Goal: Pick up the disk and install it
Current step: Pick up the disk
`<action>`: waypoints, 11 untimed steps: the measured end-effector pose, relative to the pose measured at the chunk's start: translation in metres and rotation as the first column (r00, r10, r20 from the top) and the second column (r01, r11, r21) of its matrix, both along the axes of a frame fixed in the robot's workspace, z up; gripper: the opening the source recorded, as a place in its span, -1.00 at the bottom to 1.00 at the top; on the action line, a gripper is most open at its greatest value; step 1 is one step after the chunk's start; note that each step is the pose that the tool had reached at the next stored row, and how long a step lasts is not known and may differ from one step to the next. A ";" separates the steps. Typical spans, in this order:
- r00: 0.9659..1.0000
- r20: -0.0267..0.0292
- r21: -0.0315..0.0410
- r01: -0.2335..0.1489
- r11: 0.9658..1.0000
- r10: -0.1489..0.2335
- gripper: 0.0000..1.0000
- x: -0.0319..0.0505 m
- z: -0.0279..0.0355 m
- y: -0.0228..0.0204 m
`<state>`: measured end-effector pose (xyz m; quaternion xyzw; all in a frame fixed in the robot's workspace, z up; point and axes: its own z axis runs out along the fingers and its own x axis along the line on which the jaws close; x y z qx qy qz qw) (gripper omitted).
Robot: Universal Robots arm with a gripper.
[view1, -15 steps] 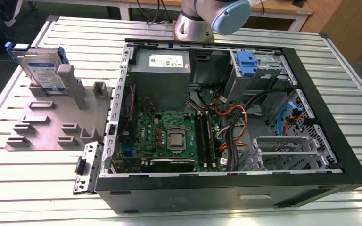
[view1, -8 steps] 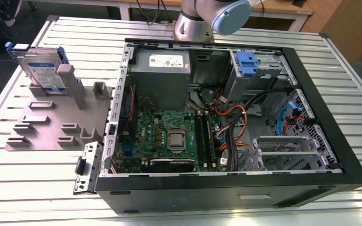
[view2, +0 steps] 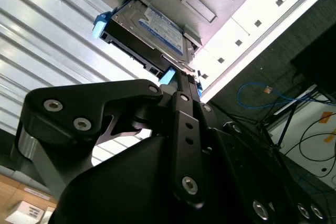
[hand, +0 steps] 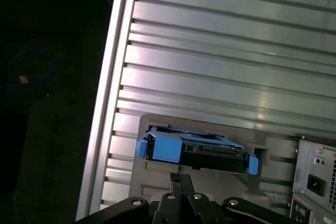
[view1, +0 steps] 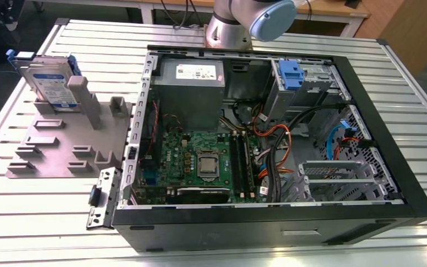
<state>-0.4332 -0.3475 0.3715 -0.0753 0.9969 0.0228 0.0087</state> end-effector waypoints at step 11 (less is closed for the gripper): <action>1.000 0.000 0.000 -0.005 1.000 0.005 -0.79 0.0000 0.0000 0.0000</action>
